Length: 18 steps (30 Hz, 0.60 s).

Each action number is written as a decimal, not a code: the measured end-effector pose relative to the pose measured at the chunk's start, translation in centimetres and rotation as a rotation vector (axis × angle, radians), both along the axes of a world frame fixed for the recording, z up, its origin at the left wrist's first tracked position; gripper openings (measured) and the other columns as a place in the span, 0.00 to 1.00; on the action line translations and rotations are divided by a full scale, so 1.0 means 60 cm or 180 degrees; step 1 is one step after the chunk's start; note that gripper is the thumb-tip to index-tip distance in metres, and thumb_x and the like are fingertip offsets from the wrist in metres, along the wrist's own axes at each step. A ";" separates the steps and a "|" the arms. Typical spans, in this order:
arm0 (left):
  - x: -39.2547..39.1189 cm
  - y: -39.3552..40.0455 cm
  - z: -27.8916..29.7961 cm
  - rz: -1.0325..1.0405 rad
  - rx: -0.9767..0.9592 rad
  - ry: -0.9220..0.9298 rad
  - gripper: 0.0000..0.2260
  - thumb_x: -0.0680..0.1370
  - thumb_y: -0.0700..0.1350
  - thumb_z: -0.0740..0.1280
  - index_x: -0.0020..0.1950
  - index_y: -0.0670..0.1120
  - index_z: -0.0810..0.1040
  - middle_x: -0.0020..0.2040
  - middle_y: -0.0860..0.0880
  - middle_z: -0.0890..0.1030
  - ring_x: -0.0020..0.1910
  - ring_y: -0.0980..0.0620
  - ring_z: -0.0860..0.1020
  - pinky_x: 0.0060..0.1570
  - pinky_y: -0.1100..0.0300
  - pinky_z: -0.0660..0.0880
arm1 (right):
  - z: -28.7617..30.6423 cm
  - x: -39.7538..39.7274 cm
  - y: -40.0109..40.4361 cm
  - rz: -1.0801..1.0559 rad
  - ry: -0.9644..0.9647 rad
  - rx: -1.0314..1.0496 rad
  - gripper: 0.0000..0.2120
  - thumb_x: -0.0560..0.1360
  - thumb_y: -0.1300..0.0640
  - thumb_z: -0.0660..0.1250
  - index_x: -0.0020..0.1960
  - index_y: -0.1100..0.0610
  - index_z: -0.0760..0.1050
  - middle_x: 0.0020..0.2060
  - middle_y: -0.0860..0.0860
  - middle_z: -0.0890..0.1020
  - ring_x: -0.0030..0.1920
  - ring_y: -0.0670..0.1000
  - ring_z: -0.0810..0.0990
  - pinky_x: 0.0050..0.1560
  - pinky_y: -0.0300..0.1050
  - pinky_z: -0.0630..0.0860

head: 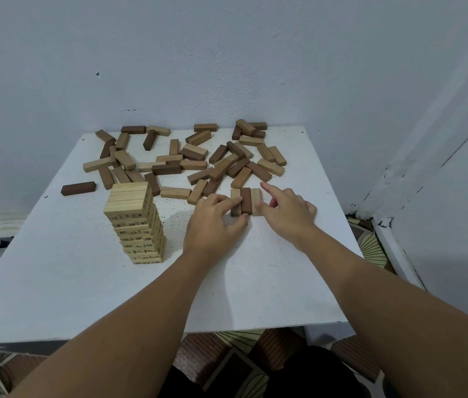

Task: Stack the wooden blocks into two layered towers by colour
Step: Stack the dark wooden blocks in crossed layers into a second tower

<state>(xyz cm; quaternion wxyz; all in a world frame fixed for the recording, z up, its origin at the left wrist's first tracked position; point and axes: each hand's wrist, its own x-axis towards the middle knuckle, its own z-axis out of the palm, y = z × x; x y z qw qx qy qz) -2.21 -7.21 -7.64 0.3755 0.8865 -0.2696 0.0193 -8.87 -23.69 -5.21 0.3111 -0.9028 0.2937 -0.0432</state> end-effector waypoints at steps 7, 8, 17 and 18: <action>0.001 0.001 0.005 -0.0043 0.0089 0.0031 0.29 0.71 0.67 0.74 0.68 0.57 0.81 0.61 0.59 0.77 0.66 0.57 0.70 0.62 0.54 0.73 | 0.044 0.011 -0.001 0.0245 0.0530 0.0428 0.25 0.79 0.47 0.57 0.72 0.26 0.66 0.69 0.48 0.69 0.68 0.53 0.65 0.71 0.54 0.54; 0.001 0.001 0.005 -0.0050 0.0106 0.0025 0.29 0.70 0.68 0.74 0.68 0.57 0.81 0.61 0.59 0.77 0.66 0.57 0.70 0.61 0.54 0.73 | 0.048 0.011 -0.002 0.0275 0.0556 0.0450 0.25 0.78 0.48 0.58 0.72 0.26 0.66 0.69 0.49 0.69 0.66 0.53 0.66 0.70 0.55 0.56; -0.029 0.012 0.031 -0.0142 -0.0172 0.0366 0.22 0.69 0.60 0.80 0.60 0.54 0.85 0.51 0.56 0.76 0.50 0.61 0.74 0.46 0.65 0.69 | 0.049 -0.025 0.011 0.0541 0.0540 0.0282 0.24 0.77 0.48 0.61 0.71 0.29 0.68 0.66 0.50 0.68 0.71 0.56 0.62 0.71 0.54 0.54; -0.036 0.017 0.034 -0.0175 -0.0185 0.0430 0.23 0.68 0.59 0.81 0.60 0.53 0.84 0.51 0.55 0.76 0.49 0.62 0.74 0.45 0.67 0.68 | 0.049 -0.032 0.013 0.0574 0.0526 0.0271 0.24 0.77 0.48 0.62 0.70 0.29 0.68 0.65 0.49 0.68 0.71 0.56 0.62 0.71 0.53 0.54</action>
